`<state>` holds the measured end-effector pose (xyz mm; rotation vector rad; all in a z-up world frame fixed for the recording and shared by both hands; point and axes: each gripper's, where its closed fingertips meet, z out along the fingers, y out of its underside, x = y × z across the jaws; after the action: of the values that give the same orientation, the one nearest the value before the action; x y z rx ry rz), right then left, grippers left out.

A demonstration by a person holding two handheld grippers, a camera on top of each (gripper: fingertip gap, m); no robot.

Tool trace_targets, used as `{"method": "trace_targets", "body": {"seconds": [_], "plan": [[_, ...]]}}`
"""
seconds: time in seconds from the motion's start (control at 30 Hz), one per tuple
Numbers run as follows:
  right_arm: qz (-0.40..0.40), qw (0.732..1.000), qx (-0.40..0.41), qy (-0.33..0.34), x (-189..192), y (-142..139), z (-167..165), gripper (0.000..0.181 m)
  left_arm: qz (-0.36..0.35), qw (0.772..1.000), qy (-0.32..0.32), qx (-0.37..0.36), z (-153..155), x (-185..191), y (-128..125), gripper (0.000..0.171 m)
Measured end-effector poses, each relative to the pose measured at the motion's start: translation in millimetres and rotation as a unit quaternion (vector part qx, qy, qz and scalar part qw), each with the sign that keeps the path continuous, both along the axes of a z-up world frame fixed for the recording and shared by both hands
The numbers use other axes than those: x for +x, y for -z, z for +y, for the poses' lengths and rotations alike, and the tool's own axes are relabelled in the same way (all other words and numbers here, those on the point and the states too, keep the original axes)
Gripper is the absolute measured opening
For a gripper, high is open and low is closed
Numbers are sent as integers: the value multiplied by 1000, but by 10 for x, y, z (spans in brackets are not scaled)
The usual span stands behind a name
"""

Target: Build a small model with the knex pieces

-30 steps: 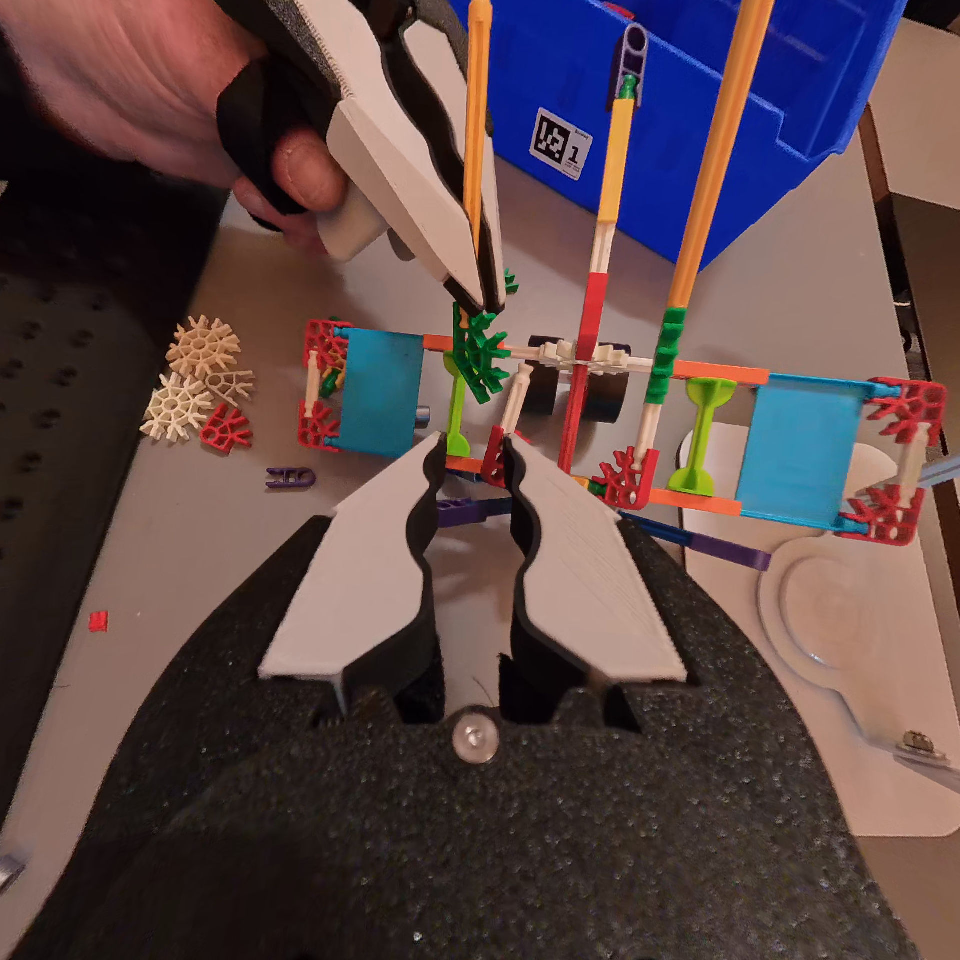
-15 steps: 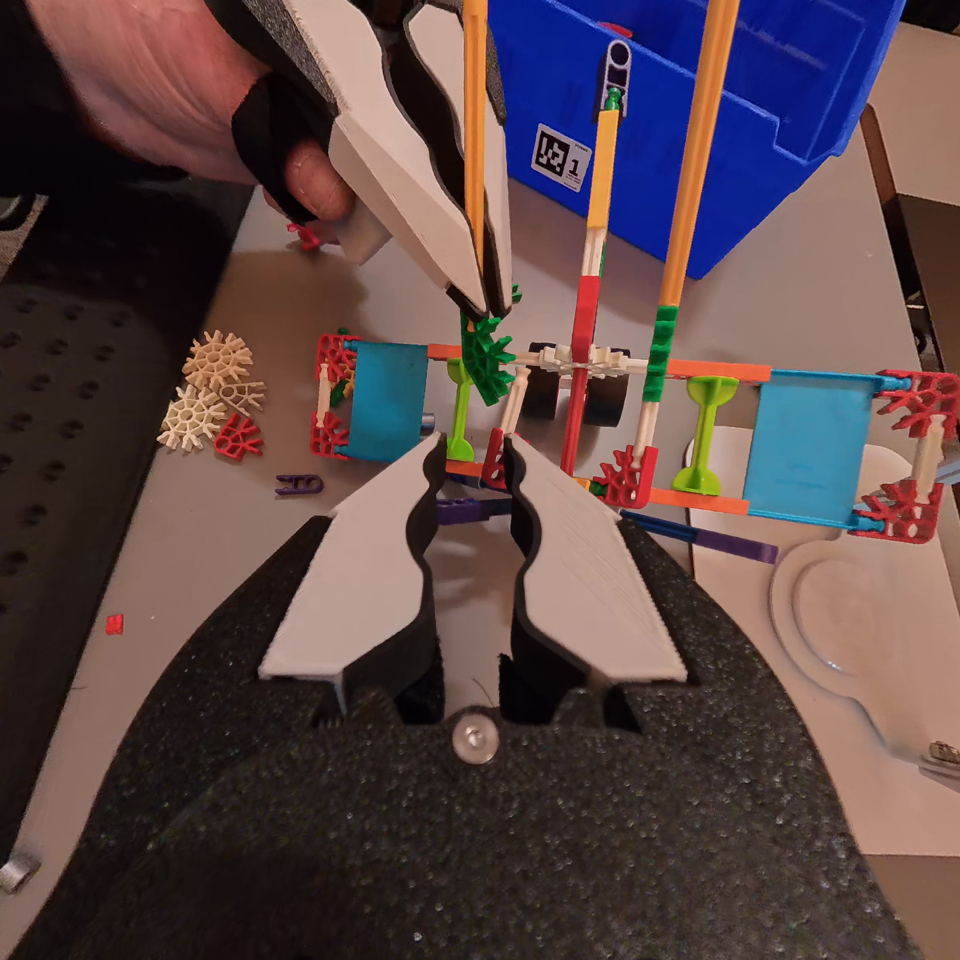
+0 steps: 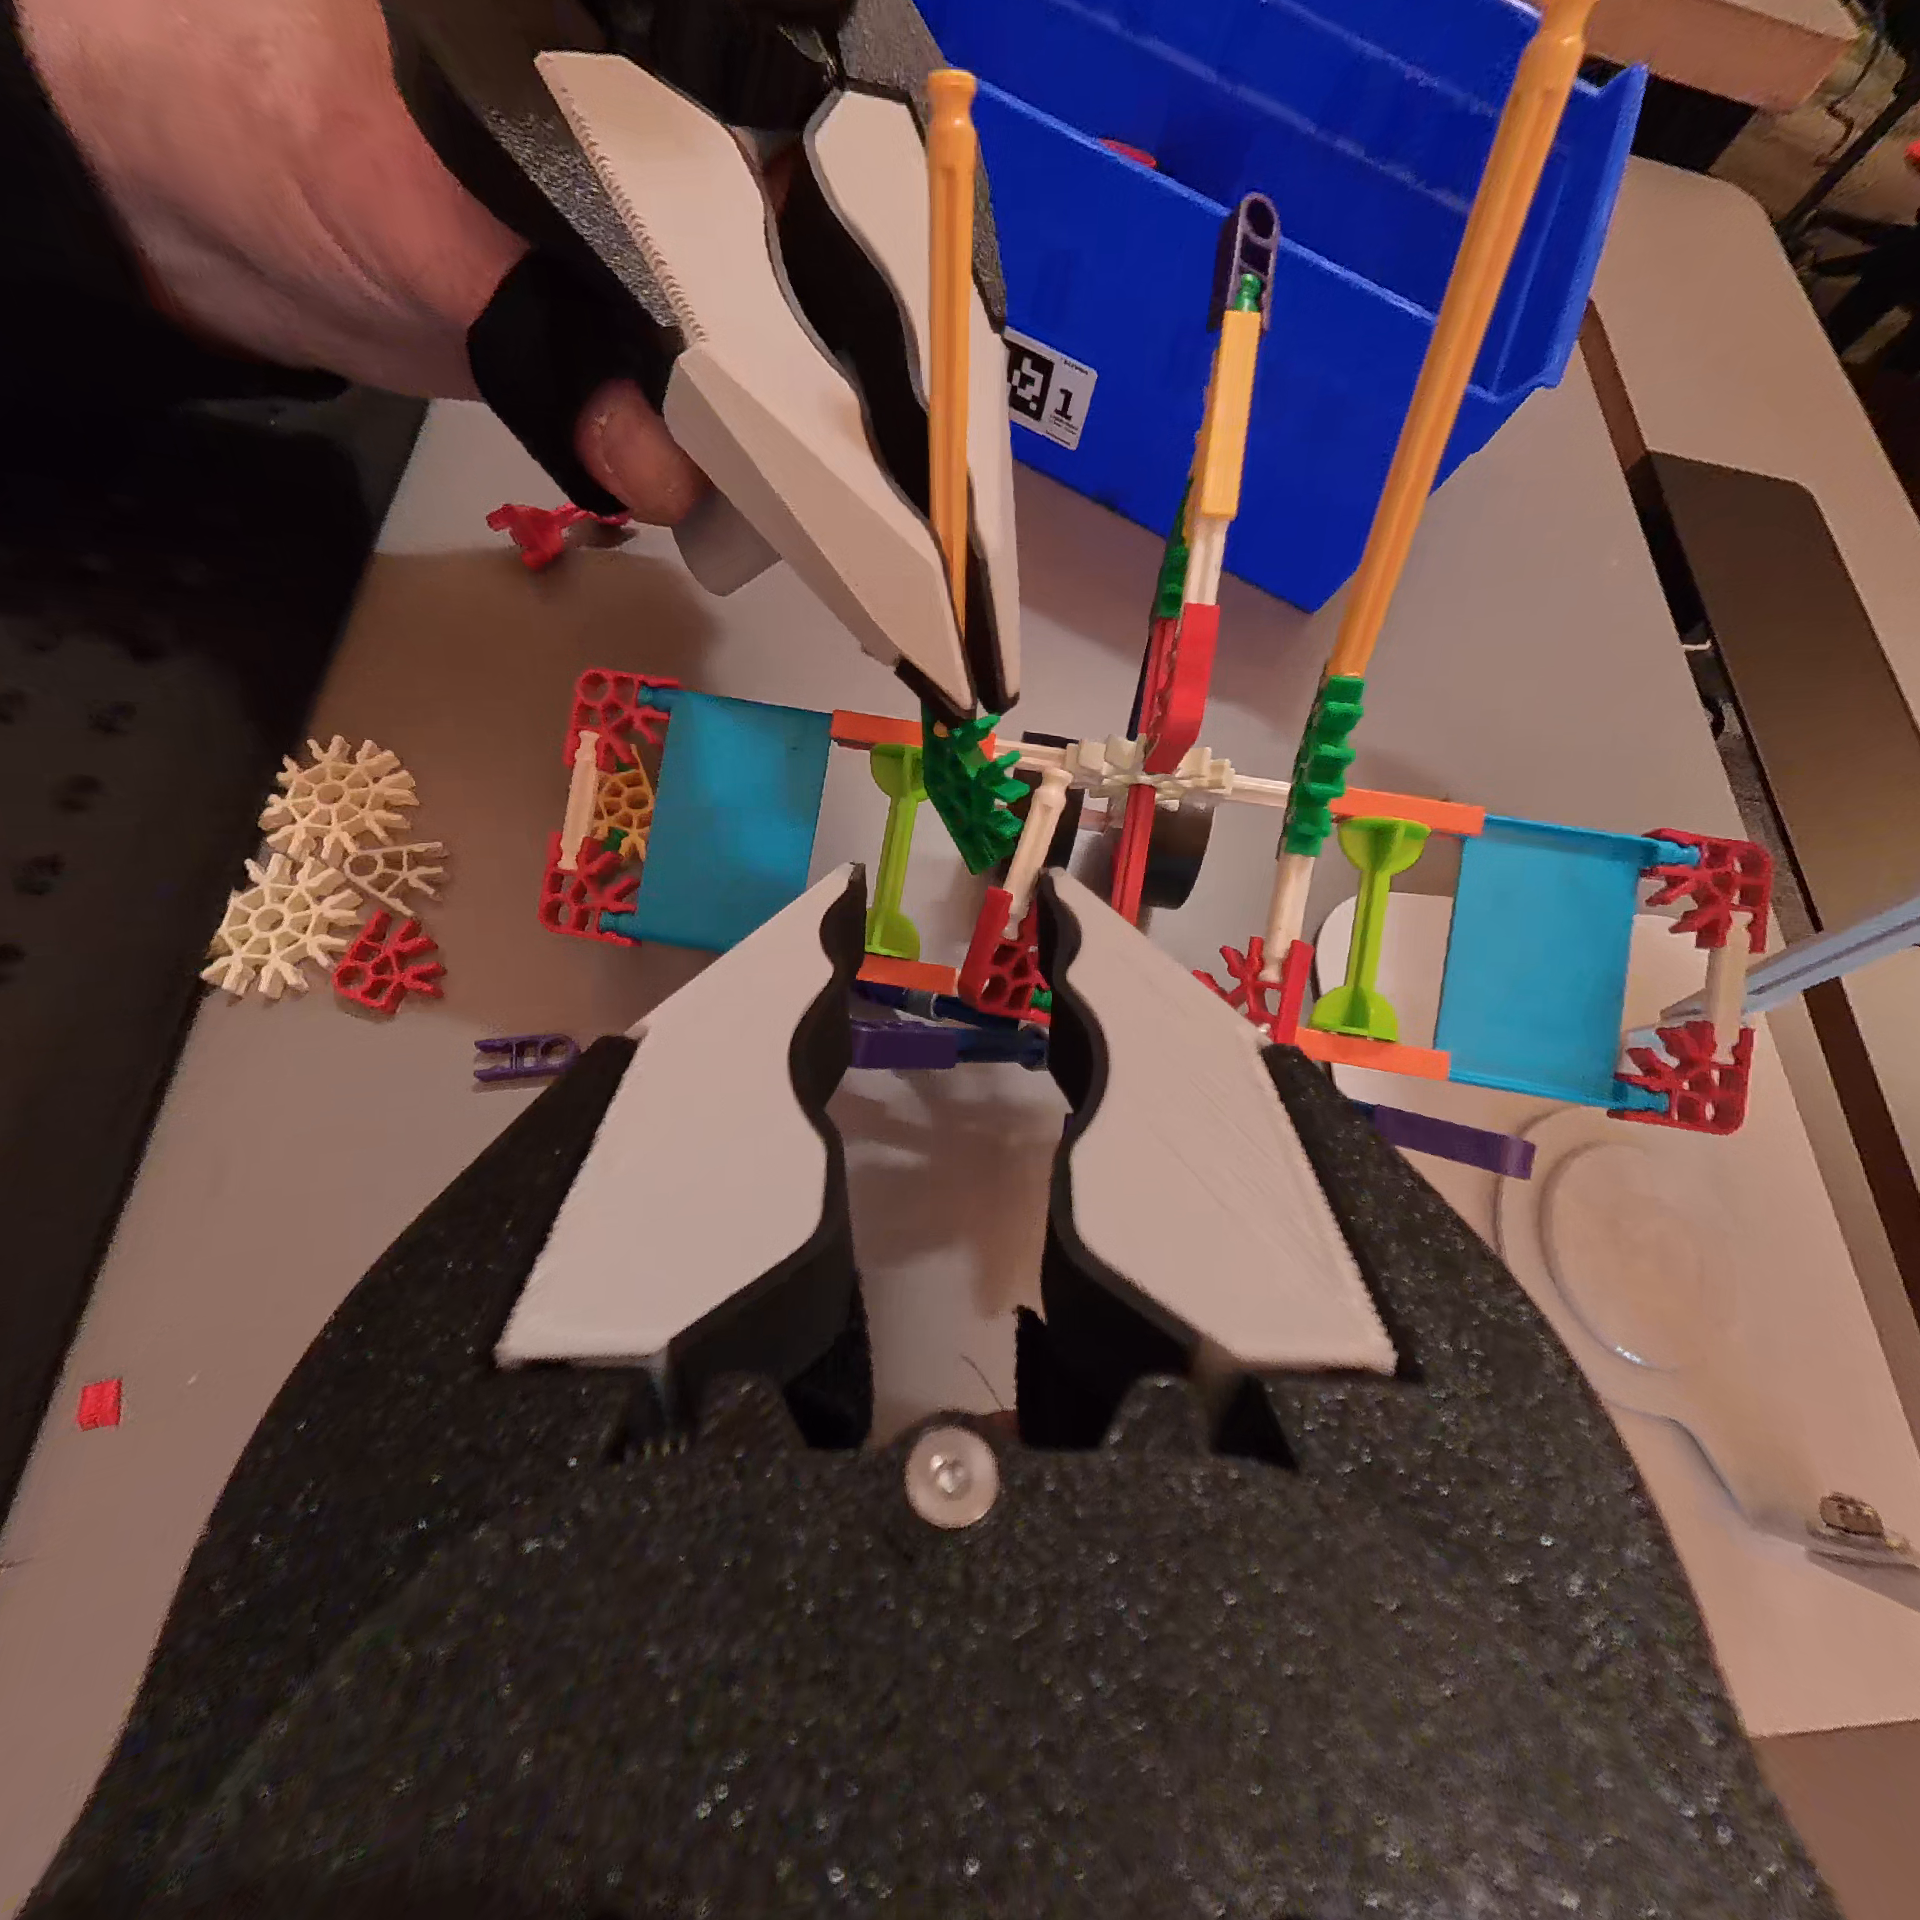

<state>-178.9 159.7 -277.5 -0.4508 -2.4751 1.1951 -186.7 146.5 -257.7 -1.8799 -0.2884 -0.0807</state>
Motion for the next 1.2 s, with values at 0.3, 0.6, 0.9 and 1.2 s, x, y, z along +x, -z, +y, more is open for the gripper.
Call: {"method": "trace_targets", "body": {"seconds": [0.3,0.6,0.9,1.2], "plan": [[11,1000,24,-7,1,52,56,24,-34,999,13,32,15,7,-20,5],[10,999,30,-16,21,69,91,16,-50,998,13,42,-7,-12,15,5],[17,999,29,-8,-13,105,38,31,-52,997,12,55,3,-54,35,5],[71,995,62,-19,-22,135,-8,9,-50,997,17,64,3,-62,48,5]]}}
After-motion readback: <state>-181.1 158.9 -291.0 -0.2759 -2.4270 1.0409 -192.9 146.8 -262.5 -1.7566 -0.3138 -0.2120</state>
